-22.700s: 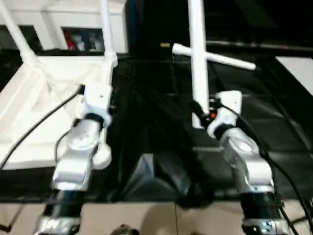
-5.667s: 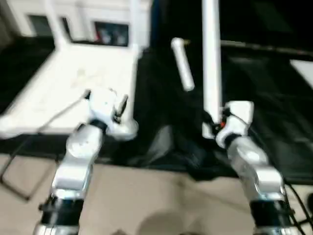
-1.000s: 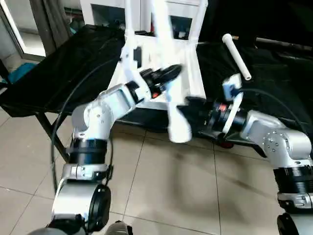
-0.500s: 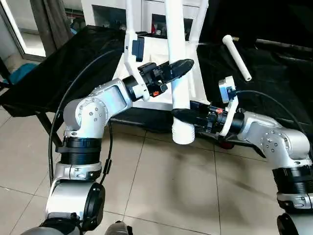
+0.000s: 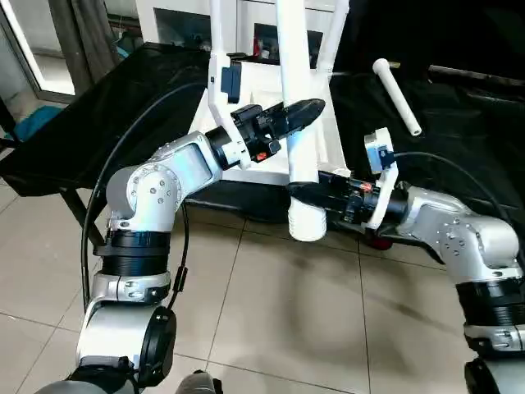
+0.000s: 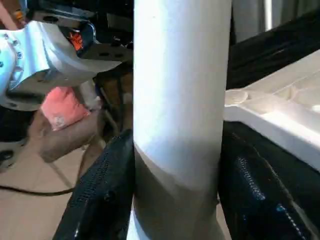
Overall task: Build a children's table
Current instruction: Move to table
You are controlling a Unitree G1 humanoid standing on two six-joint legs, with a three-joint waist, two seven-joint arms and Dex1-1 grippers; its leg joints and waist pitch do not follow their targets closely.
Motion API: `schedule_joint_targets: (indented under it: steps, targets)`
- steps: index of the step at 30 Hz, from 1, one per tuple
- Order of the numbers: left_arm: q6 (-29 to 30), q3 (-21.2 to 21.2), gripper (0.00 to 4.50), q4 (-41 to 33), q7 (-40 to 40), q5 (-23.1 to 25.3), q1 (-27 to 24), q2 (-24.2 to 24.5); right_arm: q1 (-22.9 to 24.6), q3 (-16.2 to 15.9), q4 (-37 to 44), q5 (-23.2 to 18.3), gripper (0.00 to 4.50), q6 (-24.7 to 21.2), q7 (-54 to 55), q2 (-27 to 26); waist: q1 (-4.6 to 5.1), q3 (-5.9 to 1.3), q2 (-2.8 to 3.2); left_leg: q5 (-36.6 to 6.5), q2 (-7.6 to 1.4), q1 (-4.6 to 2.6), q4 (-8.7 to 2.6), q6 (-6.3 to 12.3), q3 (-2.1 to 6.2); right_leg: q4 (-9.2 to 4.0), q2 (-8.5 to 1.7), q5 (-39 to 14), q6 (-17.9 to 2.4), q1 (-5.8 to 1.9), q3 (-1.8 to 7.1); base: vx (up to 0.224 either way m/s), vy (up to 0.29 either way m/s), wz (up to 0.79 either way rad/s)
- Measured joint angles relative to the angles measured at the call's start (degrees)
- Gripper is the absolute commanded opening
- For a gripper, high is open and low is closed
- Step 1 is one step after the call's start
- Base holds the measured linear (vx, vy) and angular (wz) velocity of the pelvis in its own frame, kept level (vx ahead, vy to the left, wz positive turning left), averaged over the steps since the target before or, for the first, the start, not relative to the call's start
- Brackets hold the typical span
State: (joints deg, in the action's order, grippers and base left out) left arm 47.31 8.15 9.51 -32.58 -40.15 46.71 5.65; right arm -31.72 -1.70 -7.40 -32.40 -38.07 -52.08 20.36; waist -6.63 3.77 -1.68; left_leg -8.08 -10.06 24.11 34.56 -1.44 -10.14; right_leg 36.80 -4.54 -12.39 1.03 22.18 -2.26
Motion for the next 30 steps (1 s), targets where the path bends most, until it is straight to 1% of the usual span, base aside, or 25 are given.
schedule_joint_targets:
  steps: [1,2,3,4,6,7,9,12,13,14,15,19,24,25,28,30]
  targets:
    - [0.02,0.04,2.61,0.73,1.22,0.33,0.08,-0.53,0.01,-1.24,-0.55,3.03,1.90,2.88,2.38,-0.53,0.03,0.00,0.00,0.01,0.00,0.00,0.00,-0.02,0.00,0.00,0.00,0.00,0.00,0.00,0.00,0.000,0.000,0.00]
    - [-0.41,-0.01,2.75,1.09,2.29,1.09,0.09,-0.87,0.14,-1.72,-0.87,4.84,1.89,4.85,4.16,-1.46,0.03,0.02,-0.04,0.02,0.00,0.01,0.00,-0.03,0.00,0.00,0.00,0.00,0.00,0.00,0.00,0.000,0.000,0.00]
    - [-1.43,-0.11,2.91,1.44,3.40,2.14,0.10,-1.22,0.15,-1.79,-1.28,5.79,1.89,5.89,5.72,-2.46,0.05,0.03,-0.05,0.02,0.00,0.00,-0.01,-0.03,0.00,0.00,0.00,0.00,0.00,0.00,-0.01,0.000,0.000,0.00]
    - [-3.94,-0.23,3.00,2.11,6.07,4.32,0.30,-2.21,0.15,-1.24,-1.98,6.26,1.89,6.53,8.40,-4.03,-0.02,0.03,-0.05,0.02,0.00,0.01,-0.01,-0.03,0.00,-0.02,0.00,0.00,0.00,-0.02,-0.01,0.000,0.000,0.00]
    - [-6.60,0.03,3.09,3.44,9.95,6.36,1.01,-3.65,0.15,-1.10,-2.46,6.97,1.89,7.28,11.07,-5.64,-0.06,0.05,-0.09,0.02,0.00,0.03,0.00,-0.03,0.00,-0.05,-0.01,0.01,0.01,-0.03,-0.01,0.000,0.000,0.00]
    - [-7.68,0.38,3.22,4.57,12.02,6.86,1.80,-4.47,0.15,-1.10,-2.47,7.47,1.89,7.76,12.37,-6.31,-0.04,0.05,-0.09,0.02,0.00,0.03,0.00,-0.03,0.00,-0.08,-0.01,0.01,0.02,-0.05,0.00,0.000,0.000,0.00]
    - [-8.81,0.73,3.44,5.53,13.45,7.45,2.68,-4.89,0.13,-1.00,-2.82,8.37,1.89,9.17,14.24,-7.22,0.05,0.05,-0.10,0.02,0.01,0.03,-0.01,-0.03,0.00,-0.11,-0.01,0.01,0.02,-0.05,0.00,0.000,0.000,0.00]
    - [-9.99,0.81,3.48,5.58,14.21,7.94,2.83,-4.84,0.13,-0.83,-3.17,8.57,1.89,10.33,15.99,-8.48,0.17,0.05,-0.09,0.02,0.00,0.03,-0.06,-0.03,0.00,-0.13,0.00,0.01,0.03,-0.03,-0.01,0.000,0.000,0.00]
    - [-10.00,0.82,3.33,5.67,14.32,7.95,2.83,-4.89,0.13,-0.83,-3.50,8.64,1.89,10.81,16.27,-8.63,0.16,0.05,-0.09,0.02,0.00,0.03,-0.07,-0.03,0.00,-0.14,0.01,0.01,0.03,-0.02,-0.01,0.000,0.000,0.00]
    - [-10.00,0.82,3.33,5.79,14.41,7.99,2.83,-4.95,0.13,-0.83,-3.73,8.83,1.89,11.00,16.52,-8.73,0.16,0.05,-0.09,0.02,0.00,0.03,-0.07,-0.03,0.00,-0.14,0.01,0.01,0.03,-0.02,-0.01,0.000,0.000,0.00]
    - [-10.01,0.83,3.16,5.94,14.59,8.09,2.83,-5.04,0.13,-0.83,-4.02,9.14,1.89,11.19,16.65,-8.85,0.17,0.05,-0.09,0.02,0.00,0.03,-0.07,-0.03,0.00,-0.14,0.01,0.01,0.03,-0.02,-0.02,0.000,0.000,0.00]
    - [-10.35,1.01,2.82,6.57,15.14,8.39,2.83,-5.48,0.13,-0.83,-4.47,9.84,1.89,11.31,16.92,-9.00,0.05,0.05,-0.09,0.02,0.00,0.03,-0.07,-0.03,0.00,-0.15,0.01,0.01,0.02,-0.04,-0.01,0.000,0.000,0.00]
    - [-10.68,1.00,2.60,6.62,15.10,8.33,2.83,-5.68,0.13,-0.83,-4.55,10.11,1.89,11.55,16.88,-8.95,0.12,0.05,-0.09,0.02,0.00,0.02,-0.06,-0.03,0.00,-0.13,0.00,0.02,0.04,-0.04,-0.01,0.000,0.000,0.00]
    - [-10.70,1.00,2.37,6.61,14.83,8.28,2.83,-5.68,0.13,-0.84,-4.56,10.24,1.89,11.80,16.83,-8.91,0.13,0.05,-0.09,0.02,0.00,0.02,-0.07,-0.03,0.00,-0.13,0.01,0.02,0.04,-0.04,-0.01,0.000,0.000,0.00]
    - [-10.72,1.01,2.25,6.59,14.21,8.25,2.83,-5.63,0.13,-0.84,-4.56,10.35,1.89,11.95,16.65,-8.80,0.15,0.05,-0.09,0.02,0.00,0.02,-0.07,-0.03,0.00,-0.14,0.01,0.02,0.04,-0.04,-0.01,0.000,0.000,0.00]
    - [-10.72,1.03,2.04,6.59,14.17,8.23,2.83,-5.62,0.13,-0.84,-4.56,10.46,1.89,12.13,16.50,-8.58,0.12,0.05,-0.09,0.02,0.00,0.02,-0.07,-0.03,0.00,-0.15,0.00,0.02,0.04,-0.04,-0.01,0.000,0.000,0.00]
